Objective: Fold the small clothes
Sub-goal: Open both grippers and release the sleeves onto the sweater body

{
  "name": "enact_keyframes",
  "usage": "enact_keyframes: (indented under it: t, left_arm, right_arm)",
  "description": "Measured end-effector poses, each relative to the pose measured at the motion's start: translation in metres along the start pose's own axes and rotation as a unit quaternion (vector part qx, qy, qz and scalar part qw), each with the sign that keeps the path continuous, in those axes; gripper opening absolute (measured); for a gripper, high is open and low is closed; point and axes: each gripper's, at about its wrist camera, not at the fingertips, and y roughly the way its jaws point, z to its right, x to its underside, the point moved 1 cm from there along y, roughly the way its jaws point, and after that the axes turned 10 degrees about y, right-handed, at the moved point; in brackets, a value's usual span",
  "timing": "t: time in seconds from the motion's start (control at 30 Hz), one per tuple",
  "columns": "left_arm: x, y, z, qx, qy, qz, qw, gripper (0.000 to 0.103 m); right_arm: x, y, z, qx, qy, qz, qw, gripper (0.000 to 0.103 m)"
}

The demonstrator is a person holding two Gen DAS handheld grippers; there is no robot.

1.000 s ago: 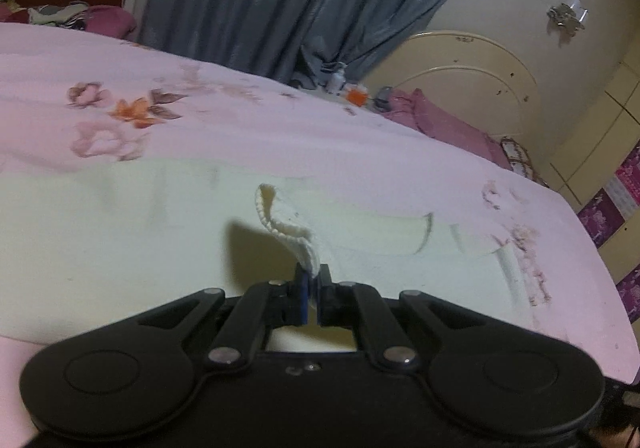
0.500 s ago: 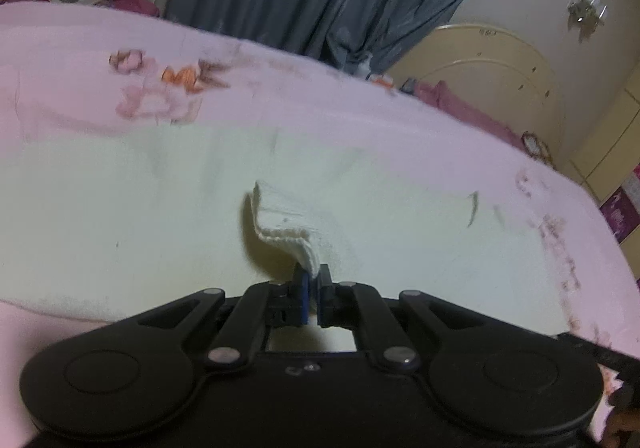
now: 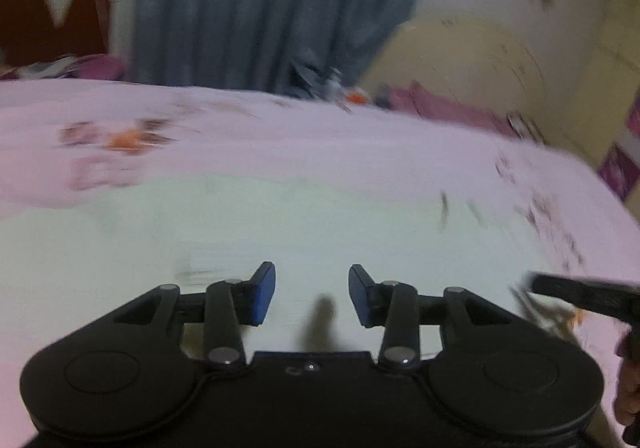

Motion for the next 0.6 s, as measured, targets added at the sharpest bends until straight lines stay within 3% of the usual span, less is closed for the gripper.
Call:
enact_keyframes:
  t: [0.07, 0.13, 0.2, 0.27, 0.33, 0.43, 0.6]
  left_arm:
    - [0.003, 0.018, 0.006, -0.007, 0.011, -0.020, 0.9997, 0.042]
    - [0.007, 0.021, 0.001, -0.023, 0.021, -0.008, 0.9995, 0.042]
    - [0.011, 0.020, -0.012, -0.035, 0.020, -0.005, 0.9992, 0.041]
    - [0.013, 0.019, -0.020, -0.041, 0.023, -0.002, 0.9989, 0.041]
    - [0.010, 0.020, -0.017, -0.049, 0.031, -0.004, 0.9983, 0.041]
    - [0.004, 0.018, -0.008, -0.058, 0.031, -0.004, 0.9978, 0.042]
    - [0.004, 0.014, -0.006, -0.062, 0.025, -0.012, 0.9977, 0.040]
  right_arm:
    - [0.004, 0.024, -0.017, -0.038, -0.017, -0.025, 0.999, 0.007]
    - [0.007, 0.036, -0.029, -0.053, -0.068, -0.038, 0.996, 0.007]
    - [-0.007, 0.039, -0.013, -0.017, -0.064, -0.018, 0.998, 0.007]
    - [-0.036, 0.044, 0.030, 0.047, 0.011, 0.004, 0.999, 0.007]
    - [-0.062, 0.052, 0.061, 0.094, 0.043, 0.015, 0.995, 0.007]
    - [-0.074, 0.063, 0.064, 0.091, 0.020, -0.010, 0.996, 0.007]
    - [-0.063, 0.055, 0.059, 0.103, -0.019, -0.025, 0.994, 0.007]
